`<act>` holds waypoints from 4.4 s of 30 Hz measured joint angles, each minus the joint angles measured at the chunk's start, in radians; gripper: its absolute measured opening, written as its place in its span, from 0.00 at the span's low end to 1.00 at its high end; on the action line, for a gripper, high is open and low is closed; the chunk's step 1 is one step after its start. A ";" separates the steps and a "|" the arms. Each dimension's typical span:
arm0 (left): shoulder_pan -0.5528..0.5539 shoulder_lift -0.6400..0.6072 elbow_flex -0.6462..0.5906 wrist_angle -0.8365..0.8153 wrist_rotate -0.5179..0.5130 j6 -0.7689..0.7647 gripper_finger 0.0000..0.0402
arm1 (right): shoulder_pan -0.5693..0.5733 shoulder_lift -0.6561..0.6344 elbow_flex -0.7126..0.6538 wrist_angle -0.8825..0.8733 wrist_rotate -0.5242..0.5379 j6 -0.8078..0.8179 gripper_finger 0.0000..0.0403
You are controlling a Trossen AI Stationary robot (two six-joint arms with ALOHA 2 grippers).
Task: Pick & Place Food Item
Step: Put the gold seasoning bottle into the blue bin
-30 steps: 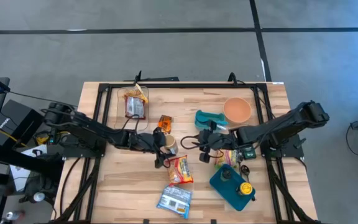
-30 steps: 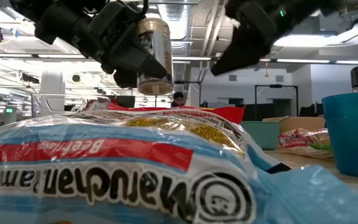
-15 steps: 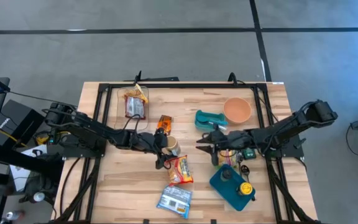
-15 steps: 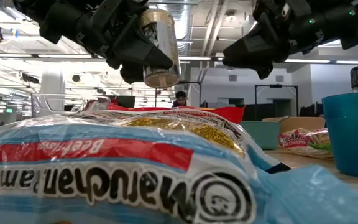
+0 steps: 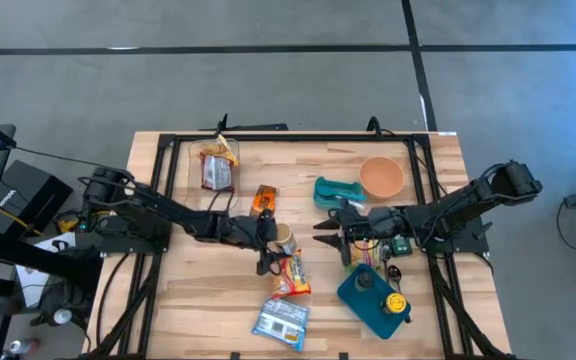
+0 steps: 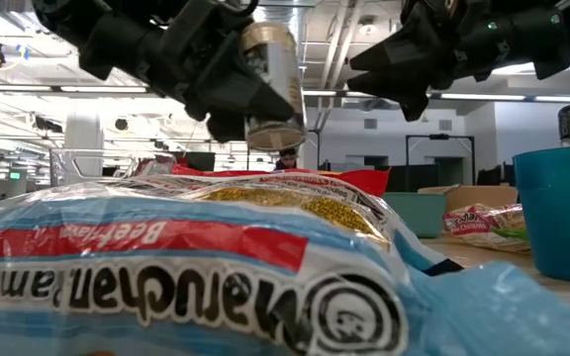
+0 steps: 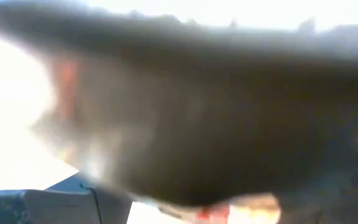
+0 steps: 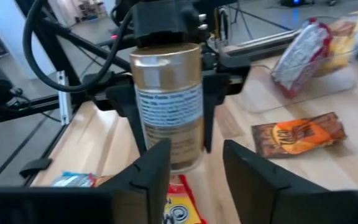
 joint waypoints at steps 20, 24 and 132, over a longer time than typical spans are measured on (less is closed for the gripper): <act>0.058 0.130 0.149 0.000 0.127 0.004 0.70 | 0.017 0.000 0.000 -0.002 -0.006 -0.019 0.88; 0.059 0.144 0.173 0.002 0.127 0.001 0.70 | 0.015 0.000 0.000 0.000 -0.002 -0.028 0.88; 0.046 0.212 0.305 -0.139 0.159 -0.036 0.76 | 0.017 0.156 0.136 -0.113 -0.066 0.050 0.68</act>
